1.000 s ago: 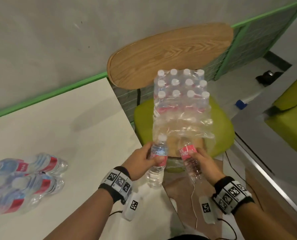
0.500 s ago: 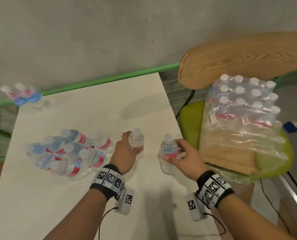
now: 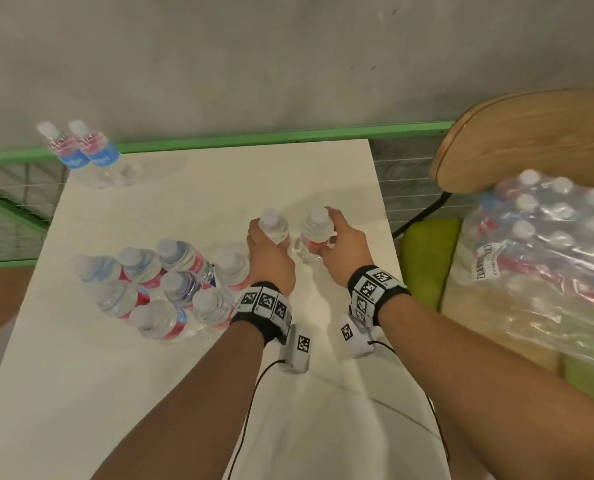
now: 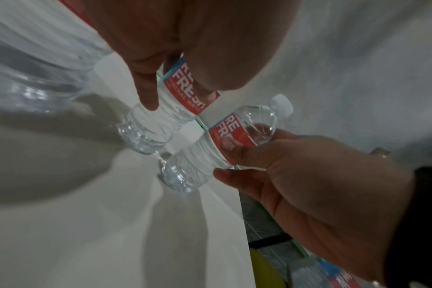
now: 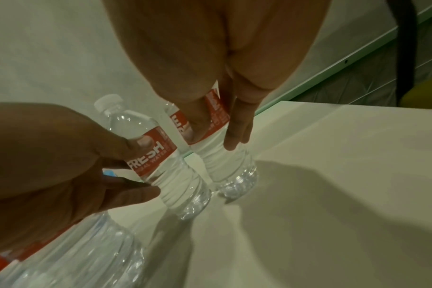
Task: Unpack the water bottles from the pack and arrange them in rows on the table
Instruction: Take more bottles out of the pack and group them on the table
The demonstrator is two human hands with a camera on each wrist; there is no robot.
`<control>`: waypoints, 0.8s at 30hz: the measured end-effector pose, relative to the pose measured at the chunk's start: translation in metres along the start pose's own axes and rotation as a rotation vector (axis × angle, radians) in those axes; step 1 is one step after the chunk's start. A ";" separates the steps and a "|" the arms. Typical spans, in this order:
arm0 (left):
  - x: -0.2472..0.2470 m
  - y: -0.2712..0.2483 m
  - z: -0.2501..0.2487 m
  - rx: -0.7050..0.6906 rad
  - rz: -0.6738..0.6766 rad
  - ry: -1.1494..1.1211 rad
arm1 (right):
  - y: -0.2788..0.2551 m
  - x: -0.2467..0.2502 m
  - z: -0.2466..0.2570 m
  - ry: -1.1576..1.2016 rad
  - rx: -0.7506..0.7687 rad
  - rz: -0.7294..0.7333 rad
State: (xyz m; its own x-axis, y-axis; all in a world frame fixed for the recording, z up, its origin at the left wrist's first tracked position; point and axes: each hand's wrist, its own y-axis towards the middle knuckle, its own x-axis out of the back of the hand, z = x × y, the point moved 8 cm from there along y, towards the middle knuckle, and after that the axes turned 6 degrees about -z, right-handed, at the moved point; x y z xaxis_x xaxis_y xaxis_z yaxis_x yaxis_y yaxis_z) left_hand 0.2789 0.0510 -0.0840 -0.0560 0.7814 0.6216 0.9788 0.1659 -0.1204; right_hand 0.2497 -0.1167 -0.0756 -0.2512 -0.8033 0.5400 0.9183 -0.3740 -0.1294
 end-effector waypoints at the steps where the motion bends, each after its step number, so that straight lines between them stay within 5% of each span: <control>1: 0.002 0.005 -0.002 0.032 -0.036 -0.043 | 0.007 -0.005 0.002 -0.005 0.006 0.009; 11: -0.012 0.047 0.004 0.010 0.030 -0.166 | 0.046 -0.031 0.023 -0.082 0.013 0.033; 17: -0.005 0.050 0.008 -0.013 0.031 -0.062 | 0.042 -0.023 0.028 -0.044 0.004 0.071; 24: -0.007 0.004 0.018 0.027 0.210 0.145 | -0.011 0.024 0.010 -0.022 -0.061 0.145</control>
State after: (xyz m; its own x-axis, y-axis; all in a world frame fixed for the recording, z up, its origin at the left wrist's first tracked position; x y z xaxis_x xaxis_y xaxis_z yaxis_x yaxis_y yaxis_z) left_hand 0.2794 0.0571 -0.1026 0.1790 0.7060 0.6853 0.9601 0.0269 -0.2784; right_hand 0.2369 -0.1273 -0.0534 -0.1098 -0.8412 0.5295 0.9241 -0.2826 -0.2574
